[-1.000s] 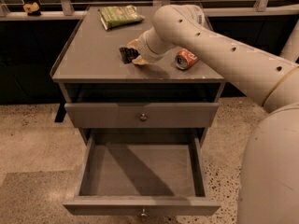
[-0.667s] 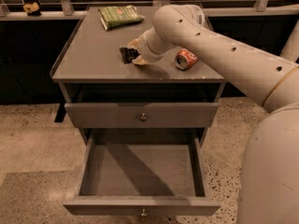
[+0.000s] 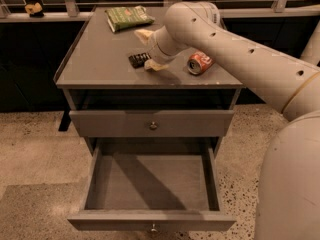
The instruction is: Pick rxbar chocolate from middle drawer and place on counter
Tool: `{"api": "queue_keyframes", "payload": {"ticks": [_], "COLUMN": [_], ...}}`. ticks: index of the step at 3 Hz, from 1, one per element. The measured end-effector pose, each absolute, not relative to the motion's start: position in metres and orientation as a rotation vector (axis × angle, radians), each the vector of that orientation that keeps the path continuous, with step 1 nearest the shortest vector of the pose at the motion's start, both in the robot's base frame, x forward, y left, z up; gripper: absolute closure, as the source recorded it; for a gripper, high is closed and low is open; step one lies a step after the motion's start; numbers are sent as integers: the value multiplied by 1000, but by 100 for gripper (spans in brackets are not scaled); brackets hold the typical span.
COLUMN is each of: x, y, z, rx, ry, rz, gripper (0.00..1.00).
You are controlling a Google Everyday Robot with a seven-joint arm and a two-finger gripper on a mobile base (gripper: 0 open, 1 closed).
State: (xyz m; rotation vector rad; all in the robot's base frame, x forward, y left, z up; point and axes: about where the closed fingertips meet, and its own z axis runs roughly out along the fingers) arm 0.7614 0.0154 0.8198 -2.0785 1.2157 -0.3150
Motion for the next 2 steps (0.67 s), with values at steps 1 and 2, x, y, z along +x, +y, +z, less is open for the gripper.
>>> {"api": "queue_keyframes", "payload": {"ticks": [1, 2], "x": [761, 761], "y": [15, 15], "z": [838, 838], "rx": [-2079, -2079], "ry": [1216, 1216], "rz": [-315, -315], "gripper": [0, 0]}}
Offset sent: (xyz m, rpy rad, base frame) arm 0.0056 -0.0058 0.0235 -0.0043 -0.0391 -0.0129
